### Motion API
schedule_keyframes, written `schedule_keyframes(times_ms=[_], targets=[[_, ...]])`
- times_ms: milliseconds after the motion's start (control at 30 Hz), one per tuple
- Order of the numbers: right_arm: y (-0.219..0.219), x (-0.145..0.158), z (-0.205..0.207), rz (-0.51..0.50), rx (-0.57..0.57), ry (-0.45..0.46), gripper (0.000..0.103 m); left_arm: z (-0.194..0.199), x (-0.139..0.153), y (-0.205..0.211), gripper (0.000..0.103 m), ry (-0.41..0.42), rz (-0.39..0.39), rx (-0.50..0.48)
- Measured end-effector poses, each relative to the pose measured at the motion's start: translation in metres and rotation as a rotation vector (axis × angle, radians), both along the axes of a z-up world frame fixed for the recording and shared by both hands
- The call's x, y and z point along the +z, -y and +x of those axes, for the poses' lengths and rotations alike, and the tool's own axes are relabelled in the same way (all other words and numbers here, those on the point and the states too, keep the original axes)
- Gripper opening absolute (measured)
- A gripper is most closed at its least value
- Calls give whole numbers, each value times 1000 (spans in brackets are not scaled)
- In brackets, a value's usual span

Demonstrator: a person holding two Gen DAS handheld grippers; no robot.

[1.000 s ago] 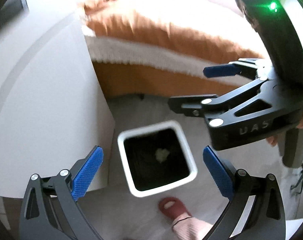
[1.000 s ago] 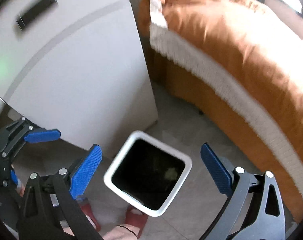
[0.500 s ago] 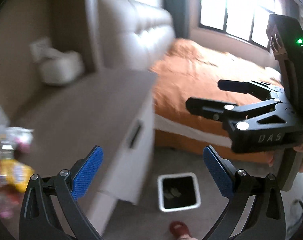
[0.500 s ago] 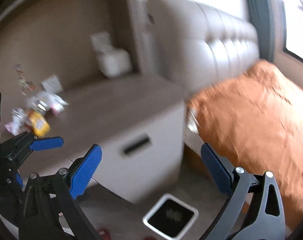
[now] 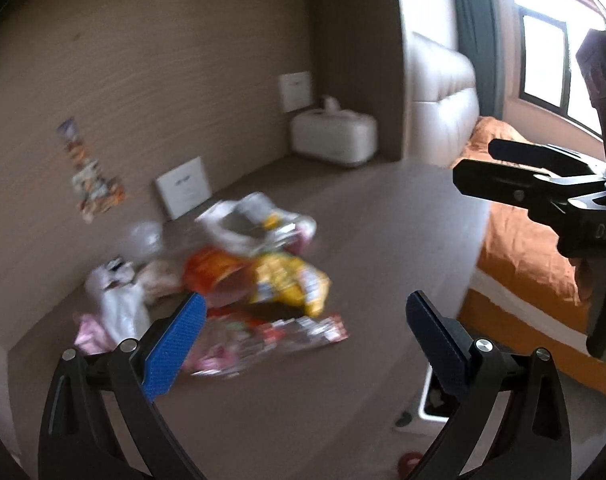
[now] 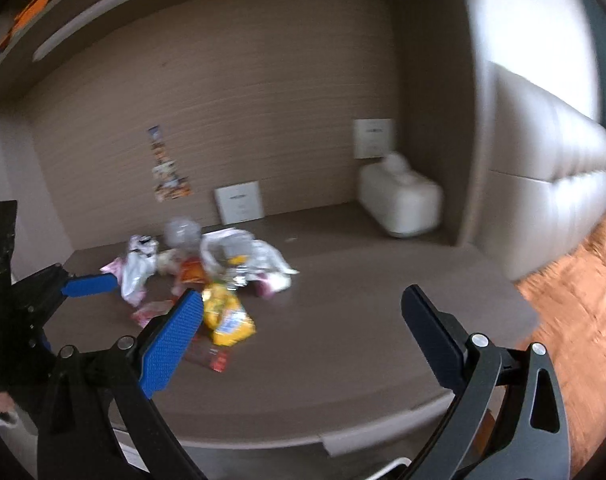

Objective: Collect trash
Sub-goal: 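Grasp the clear candy bag with left tool while right tool grasps yellow wrapper, then carry both wrappers over the white bin and open both tools to drop them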

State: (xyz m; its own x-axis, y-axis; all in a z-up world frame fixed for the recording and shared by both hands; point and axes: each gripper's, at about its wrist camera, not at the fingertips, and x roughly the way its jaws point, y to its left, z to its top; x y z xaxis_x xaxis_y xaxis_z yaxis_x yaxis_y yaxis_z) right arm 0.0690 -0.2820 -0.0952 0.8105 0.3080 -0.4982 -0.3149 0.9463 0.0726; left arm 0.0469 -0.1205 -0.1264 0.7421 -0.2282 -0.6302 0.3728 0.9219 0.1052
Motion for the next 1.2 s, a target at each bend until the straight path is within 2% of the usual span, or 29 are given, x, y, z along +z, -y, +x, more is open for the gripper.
schedule_keyframes(times_ms=[233,467,533,633,667,700,733,767,800,833,900,1033,1200], targets=[[-58,-32,32,-32,104,-91,99,32,-26,-50,98,-60,-14,-17],[-90,-74,63,-87,102,-173,99,70,-65,-68,95,-165,-40,-89],[-96,-84,72,-100,94,-193,99,78,-73,-69,76,-203,-48,-113],[-100,-96,86,-113,93,-229,99,92,-89,-71,55,-275,-50,-134],[-101,-99,89,-114,93,-238,99,96,-94,-73,54,-296,-65,-146],[-102,-102,92,-116,94,-247,93,97,-94,-73,51,-289,-65,-141],[-103,-106,94,-116,96,-263,86,98,-95,-73,42,-289,-64,-144],[-103,-110,98,-118,96,-288,64,100,-95,-72,35,-292,-67,-152],[-104,-114,100,-119,94,-309,42,101,-95,-71,32,-294,-69,-150],[-104,-115,99,-118,99,-310,33,102,-95,-71,30,-301,-75,-151],[-105,-113,94,-121,110,-299,28,101,-93,-70,23,-303,-84,-153],[-99,-100,80,-97,112,-286,25,93,-80,-72,22,-292,-90,-138],[-90,-66,59,-80,120,-234,25,73,-48,-68,22,-246,-77,-124]])
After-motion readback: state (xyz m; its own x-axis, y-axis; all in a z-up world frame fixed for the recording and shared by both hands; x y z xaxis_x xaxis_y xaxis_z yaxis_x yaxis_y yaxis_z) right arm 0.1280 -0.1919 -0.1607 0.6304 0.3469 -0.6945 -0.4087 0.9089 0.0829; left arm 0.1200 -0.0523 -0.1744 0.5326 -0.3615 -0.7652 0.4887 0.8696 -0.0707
